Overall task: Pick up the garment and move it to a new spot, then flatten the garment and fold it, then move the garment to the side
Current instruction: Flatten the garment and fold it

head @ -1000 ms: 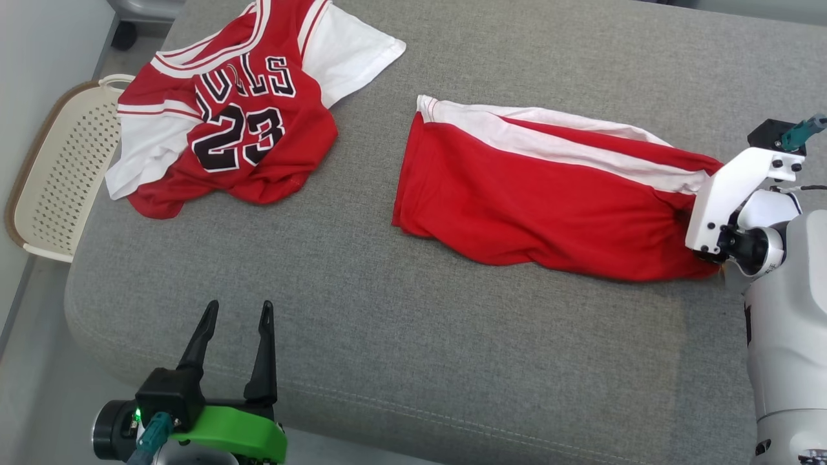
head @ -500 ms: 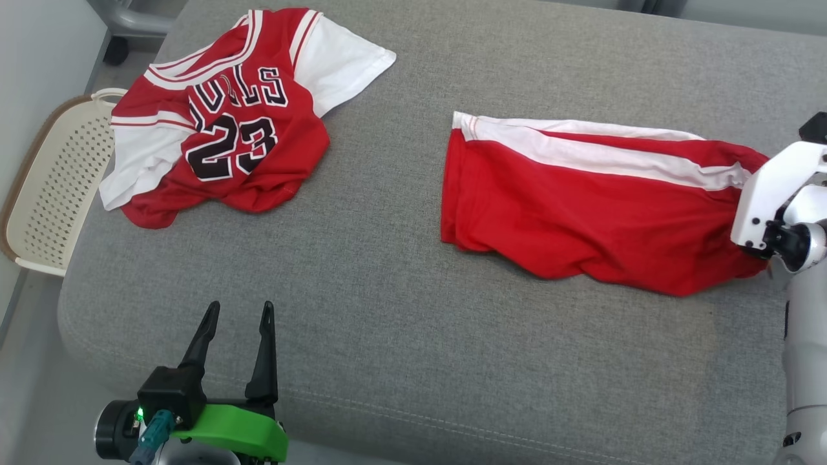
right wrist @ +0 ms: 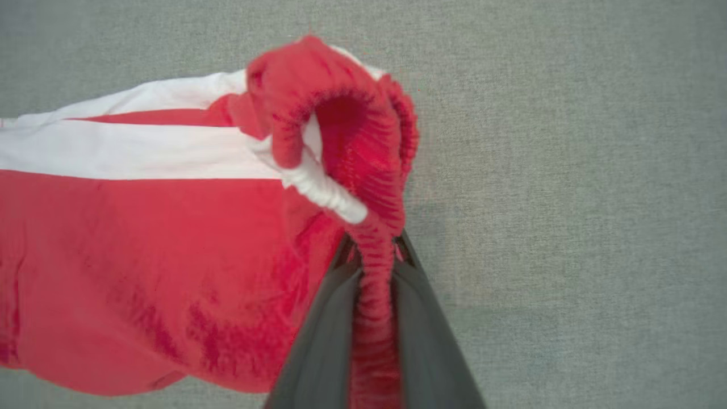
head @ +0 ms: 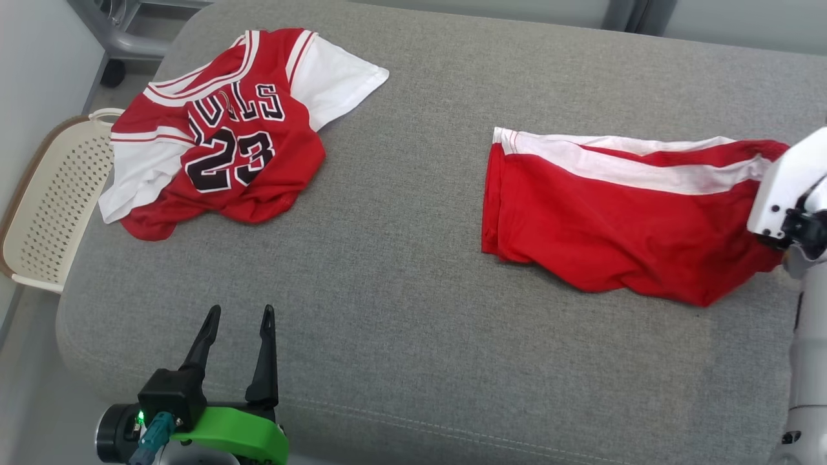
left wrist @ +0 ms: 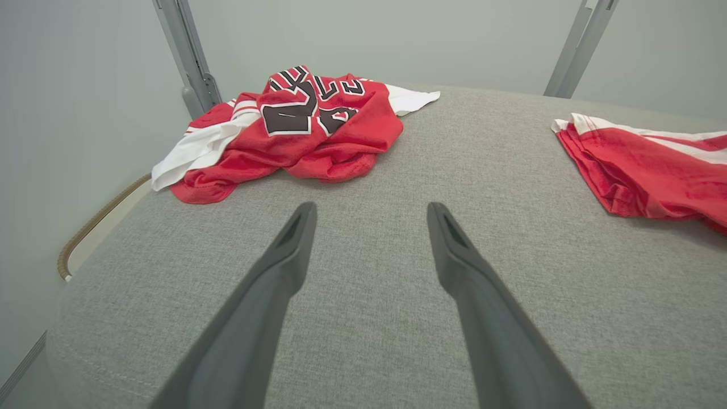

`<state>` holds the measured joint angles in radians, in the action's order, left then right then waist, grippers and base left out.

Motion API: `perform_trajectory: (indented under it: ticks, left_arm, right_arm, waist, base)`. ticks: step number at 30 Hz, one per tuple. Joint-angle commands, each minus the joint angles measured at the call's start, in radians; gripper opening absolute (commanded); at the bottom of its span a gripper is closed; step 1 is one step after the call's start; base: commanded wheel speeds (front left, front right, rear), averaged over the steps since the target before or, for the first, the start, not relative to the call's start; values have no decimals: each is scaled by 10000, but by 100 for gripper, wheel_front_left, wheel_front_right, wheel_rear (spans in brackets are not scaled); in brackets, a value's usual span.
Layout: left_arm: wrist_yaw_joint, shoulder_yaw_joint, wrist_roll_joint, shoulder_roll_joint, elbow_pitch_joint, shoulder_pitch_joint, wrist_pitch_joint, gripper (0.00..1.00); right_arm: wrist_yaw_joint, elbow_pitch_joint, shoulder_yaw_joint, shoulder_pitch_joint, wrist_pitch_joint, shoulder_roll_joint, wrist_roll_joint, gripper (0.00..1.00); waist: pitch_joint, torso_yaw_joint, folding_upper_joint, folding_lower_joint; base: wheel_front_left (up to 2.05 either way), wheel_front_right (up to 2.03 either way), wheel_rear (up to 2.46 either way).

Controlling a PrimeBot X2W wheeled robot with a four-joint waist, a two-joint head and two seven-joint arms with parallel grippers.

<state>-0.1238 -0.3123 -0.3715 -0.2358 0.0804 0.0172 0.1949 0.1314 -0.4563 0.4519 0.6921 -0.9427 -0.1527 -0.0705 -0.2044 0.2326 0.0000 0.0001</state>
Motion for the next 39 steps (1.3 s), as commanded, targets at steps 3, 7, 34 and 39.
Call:
perform_trajectory:
  ticks: [3,7,34,39]
  left_arm:
    - [-58,-14,-66,-81,25,-114,-3,100]
    - [-63,-46,-90,-95,42,-132,0,100]
    - [241,-563,-262,173,665,102,268,100]
    - [203,-584,-277,214,710,168,329,100]
  right_arm:
    - [-14,336,-457,-61,-377,298,570,0]
    - [-14,679,-1096,-136,-615,667,1462,0]
    - [-9,-3753,-3528,2082,1645,1013,3037,0]
    - [-8,-4440,-3773,2441,2037,1012,3017,0]
  waist:
    - [112,27,0,-1]
    - [212,97,0,-1]
    - [148,1244,0,-1]
    - [33,1346,0,-1]
  base:
    - [0,0,0]
    - [0,0,0]
    - [0,0,0]
    - [0,0,0]
